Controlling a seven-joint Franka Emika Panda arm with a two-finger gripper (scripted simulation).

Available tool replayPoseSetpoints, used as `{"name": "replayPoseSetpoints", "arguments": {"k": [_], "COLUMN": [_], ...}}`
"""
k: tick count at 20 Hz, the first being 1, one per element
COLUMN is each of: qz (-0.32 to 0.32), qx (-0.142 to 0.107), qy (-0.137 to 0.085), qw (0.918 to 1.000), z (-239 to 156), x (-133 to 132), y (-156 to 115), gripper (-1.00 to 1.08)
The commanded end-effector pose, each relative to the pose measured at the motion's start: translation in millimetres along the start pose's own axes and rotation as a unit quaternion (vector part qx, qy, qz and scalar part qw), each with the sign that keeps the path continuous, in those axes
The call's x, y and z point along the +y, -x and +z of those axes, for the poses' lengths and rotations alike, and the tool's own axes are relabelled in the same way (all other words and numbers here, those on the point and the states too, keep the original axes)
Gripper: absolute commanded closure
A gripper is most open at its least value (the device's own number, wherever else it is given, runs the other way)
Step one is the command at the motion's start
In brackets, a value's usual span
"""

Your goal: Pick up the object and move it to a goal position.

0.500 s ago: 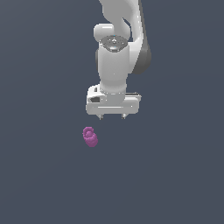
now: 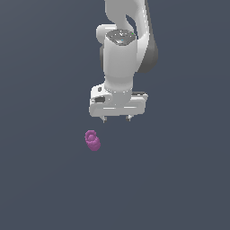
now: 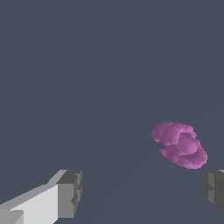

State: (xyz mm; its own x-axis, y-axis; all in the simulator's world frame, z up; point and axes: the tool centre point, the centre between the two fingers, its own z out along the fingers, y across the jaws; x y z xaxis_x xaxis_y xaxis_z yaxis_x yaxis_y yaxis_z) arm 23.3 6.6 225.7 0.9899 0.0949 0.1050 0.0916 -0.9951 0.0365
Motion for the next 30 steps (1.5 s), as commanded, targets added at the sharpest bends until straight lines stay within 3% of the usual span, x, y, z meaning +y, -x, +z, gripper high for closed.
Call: {"name": "replayPoseSetpoints", "arguments": {"k": [1, 15, 30], "qz": [-0.007, -0.036, -0.149], "qx": [0.005, -0.004, -0.033], "qy": [0.002, 0.001, -0.013], "qw": [1.0000, 0.9994, 0.9882], "z": [-5, 8, 62], "x": [-2, 14, 79], "y": [-3, -3, 1], "gripper": [-0.92, -0.92, -0.92]}}
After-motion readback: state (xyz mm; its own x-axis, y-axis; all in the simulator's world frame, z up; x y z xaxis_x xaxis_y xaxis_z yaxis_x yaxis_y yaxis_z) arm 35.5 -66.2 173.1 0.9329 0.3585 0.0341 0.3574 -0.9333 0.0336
